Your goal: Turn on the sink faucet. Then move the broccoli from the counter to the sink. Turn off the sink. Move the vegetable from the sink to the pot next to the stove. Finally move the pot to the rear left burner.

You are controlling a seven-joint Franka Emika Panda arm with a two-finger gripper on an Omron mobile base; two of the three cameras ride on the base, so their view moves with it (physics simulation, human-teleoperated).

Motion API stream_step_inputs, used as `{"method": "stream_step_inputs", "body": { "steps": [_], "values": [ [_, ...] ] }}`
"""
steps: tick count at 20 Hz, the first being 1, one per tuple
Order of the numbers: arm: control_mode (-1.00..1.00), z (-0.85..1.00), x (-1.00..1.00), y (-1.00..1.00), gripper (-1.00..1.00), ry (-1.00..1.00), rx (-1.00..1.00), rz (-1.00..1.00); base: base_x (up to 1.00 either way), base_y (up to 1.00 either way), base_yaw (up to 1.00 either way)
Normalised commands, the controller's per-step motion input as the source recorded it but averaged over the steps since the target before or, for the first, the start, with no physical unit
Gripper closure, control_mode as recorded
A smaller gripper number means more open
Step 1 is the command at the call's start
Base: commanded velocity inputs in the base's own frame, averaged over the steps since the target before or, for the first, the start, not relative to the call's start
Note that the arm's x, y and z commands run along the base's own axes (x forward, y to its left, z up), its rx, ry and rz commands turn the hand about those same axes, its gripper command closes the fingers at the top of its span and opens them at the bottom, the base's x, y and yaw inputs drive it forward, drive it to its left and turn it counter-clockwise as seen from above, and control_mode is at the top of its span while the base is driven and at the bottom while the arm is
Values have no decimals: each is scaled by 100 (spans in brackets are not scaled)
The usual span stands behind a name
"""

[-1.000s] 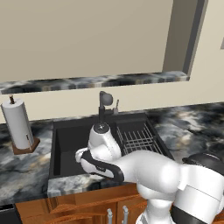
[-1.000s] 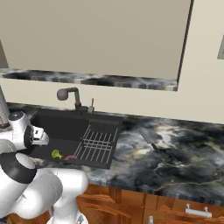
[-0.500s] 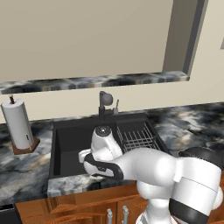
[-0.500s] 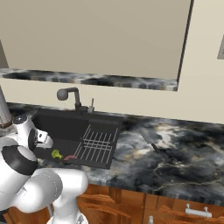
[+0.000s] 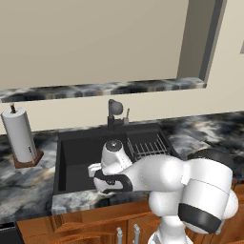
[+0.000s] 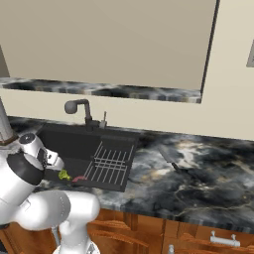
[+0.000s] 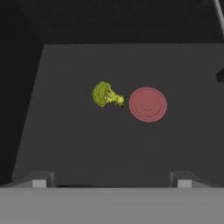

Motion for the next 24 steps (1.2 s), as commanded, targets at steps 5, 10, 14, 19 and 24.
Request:
{"method": "stream_step_inputs", "body": {
  "steps": [5, 10, 14, 19, 24],
  "values": [
    [-100, -7, 24, 0, -100, 1, 0, -2, 0, 0, 0],
    [-100, -11, 21, 0, -100, 3, 0, 0, 0, 0, 0],
    [-100, -16, 14, 0, -100, 3, 0, 0, 0, 0, 0],
    [-100, -21, 4, 0, -100, 1, 0, 0, 0, 0, 0],
    [-100, -21, 0, 0, -100, 0, -1, -1, 0, 0, 0]
  ]
}}
